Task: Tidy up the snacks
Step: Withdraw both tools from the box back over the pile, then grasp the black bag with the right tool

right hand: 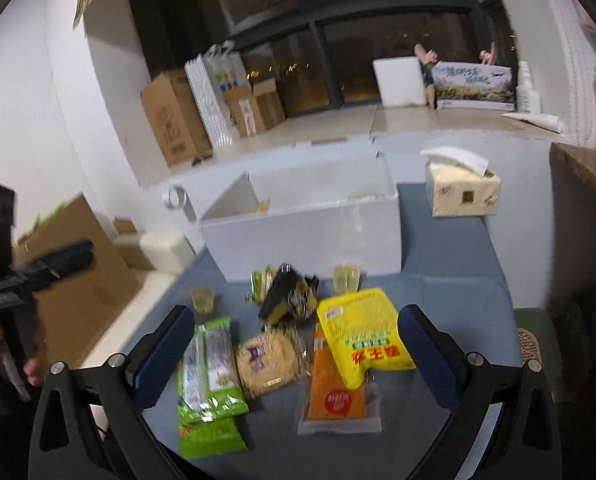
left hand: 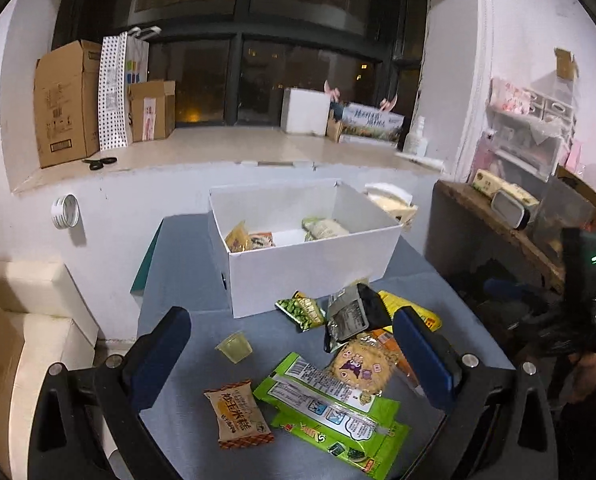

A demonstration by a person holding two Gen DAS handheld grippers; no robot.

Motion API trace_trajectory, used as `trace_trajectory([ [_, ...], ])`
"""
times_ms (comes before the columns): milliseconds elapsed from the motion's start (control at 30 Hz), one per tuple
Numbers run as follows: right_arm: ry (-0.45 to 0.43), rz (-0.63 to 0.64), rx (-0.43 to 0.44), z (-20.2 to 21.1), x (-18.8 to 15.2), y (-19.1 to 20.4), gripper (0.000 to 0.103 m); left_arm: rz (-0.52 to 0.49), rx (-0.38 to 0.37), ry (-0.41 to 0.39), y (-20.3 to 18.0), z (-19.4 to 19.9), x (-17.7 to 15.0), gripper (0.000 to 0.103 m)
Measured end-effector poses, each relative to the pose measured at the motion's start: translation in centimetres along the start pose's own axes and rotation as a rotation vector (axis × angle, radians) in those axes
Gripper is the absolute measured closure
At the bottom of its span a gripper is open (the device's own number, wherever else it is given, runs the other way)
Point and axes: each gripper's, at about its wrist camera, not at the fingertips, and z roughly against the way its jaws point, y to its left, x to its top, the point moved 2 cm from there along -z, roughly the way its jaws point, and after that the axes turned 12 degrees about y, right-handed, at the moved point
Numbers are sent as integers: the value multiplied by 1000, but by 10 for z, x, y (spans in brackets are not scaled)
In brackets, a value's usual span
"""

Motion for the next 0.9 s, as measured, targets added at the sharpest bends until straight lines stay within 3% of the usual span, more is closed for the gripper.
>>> trace_trajectory([
  [267,116,117,-43,-56,6,16,0,43,41,15,18,7,-17,0],
  [567,215,108,-8,-124,35,20,0,102,41,13,39,16,-39,0],
  [767,293,113,-70,-167,39,16,0,91,36,5,37,18,-49,0],
  [800,308,110,-78,-173,37,14,2,88,37,6,37,17,-49,0],
  [833,318,106,-82,-178,36,12,13,85,39,8,36,16,-50,0],
  [867,328,99,-90,-182,35,9,26,83,39,10,36,16,-51,0],
  [900,347,96,-91,-188,33,8,47,80,38,11,36,15,-51,0],
])
